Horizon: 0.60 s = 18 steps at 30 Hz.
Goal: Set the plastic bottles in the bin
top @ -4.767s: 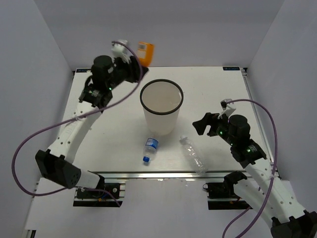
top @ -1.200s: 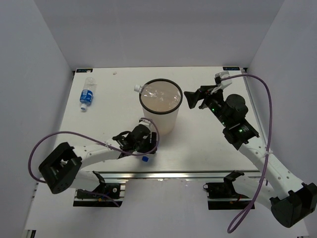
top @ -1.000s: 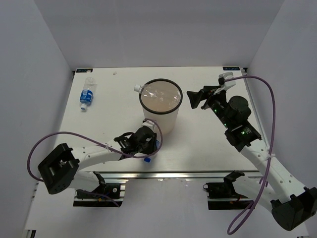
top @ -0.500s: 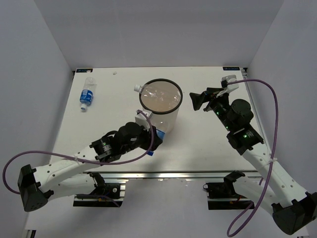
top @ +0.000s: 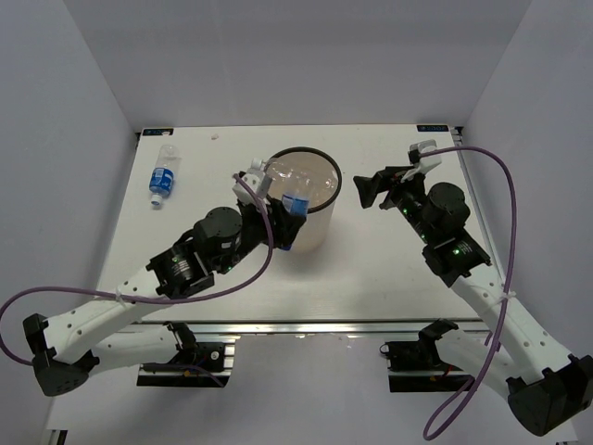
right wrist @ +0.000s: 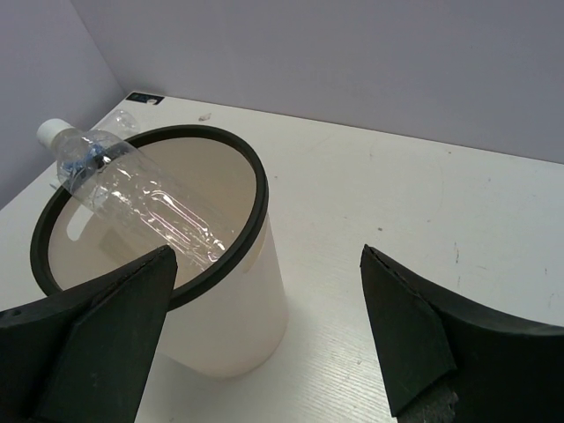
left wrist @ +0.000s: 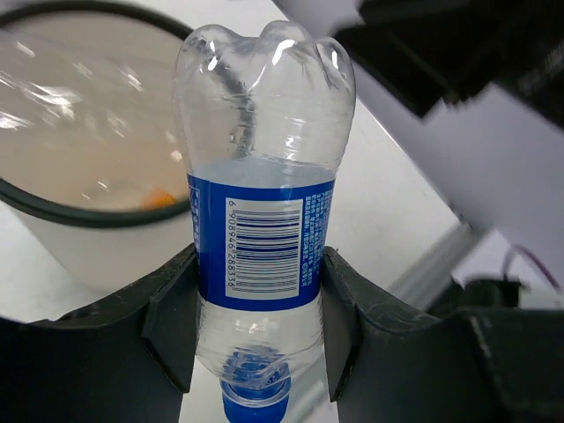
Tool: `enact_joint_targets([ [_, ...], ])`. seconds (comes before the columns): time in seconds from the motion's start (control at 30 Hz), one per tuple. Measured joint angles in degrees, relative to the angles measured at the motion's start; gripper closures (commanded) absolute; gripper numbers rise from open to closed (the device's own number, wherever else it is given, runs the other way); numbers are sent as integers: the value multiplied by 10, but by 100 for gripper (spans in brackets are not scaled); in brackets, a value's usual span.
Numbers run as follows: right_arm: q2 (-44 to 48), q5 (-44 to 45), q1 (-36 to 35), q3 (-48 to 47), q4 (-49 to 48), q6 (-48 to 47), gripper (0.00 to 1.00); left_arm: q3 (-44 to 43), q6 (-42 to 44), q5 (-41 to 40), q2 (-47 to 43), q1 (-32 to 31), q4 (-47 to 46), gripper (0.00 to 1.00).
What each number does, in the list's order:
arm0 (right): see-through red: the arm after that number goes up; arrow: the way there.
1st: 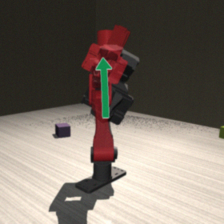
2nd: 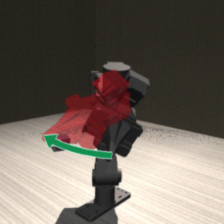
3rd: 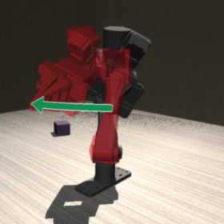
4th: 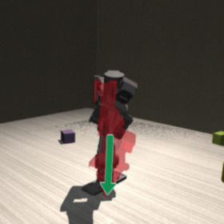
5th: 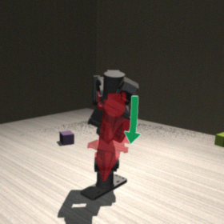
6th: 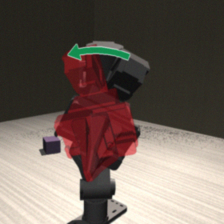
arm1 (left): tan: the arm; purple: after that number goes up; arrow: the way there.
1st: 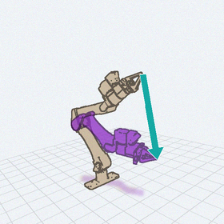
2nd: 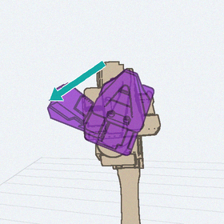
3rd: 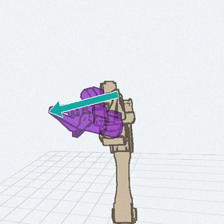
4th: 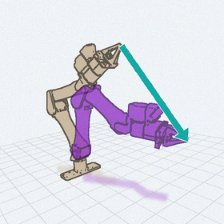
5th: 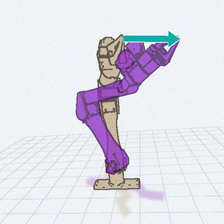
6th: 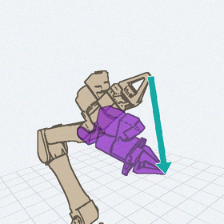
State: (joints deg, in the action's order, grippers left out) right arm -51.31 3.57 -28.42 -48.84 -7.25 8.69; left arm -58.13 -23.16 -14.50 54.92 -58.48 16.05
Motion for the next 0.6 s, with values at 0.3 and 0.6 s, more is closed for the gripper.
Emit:
enact_joint_targets([
  [0.3,-6,-1,9,0,11,0,11,-93,16,-267,144,6,-89,80],
  [0.6,-12,-9,22,0,11,0,11,-21,17,-351,160,59,-222,83],
])
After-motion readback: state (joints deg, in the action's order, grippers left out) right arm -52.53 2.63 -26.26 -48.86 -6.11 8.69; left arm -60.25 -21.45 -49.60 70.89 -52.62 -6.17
